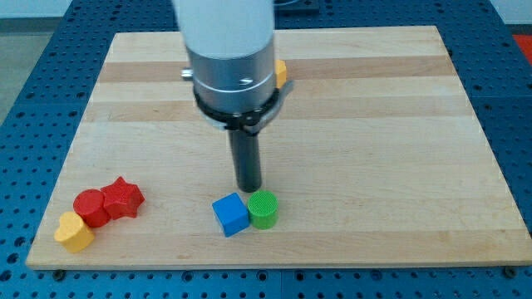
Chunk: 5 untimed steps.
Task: Place the green star on top of the blue cube
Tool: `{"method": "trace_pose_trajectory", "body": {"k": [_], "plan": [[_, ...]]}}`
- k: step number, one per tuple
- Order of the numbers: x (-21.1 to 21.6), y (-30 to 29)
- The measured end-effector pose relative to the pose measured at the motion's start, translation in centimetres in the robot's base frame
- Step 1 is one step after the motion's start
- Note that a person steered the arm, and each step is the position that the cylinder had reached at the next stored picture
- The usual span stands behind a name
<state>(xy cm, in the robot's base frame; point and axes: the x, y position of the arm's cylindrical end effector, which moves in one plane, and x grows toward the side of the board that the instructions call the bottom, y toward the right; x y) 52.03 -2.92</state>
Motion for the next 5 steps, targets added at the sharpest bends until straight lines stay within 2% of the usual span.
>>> {"method": "trace_pose_trajectory", "body": {"k": [3,4,5], "plan": [[2.1,1.6],[-0.4,3.7],[-7.4,7.3]]}}
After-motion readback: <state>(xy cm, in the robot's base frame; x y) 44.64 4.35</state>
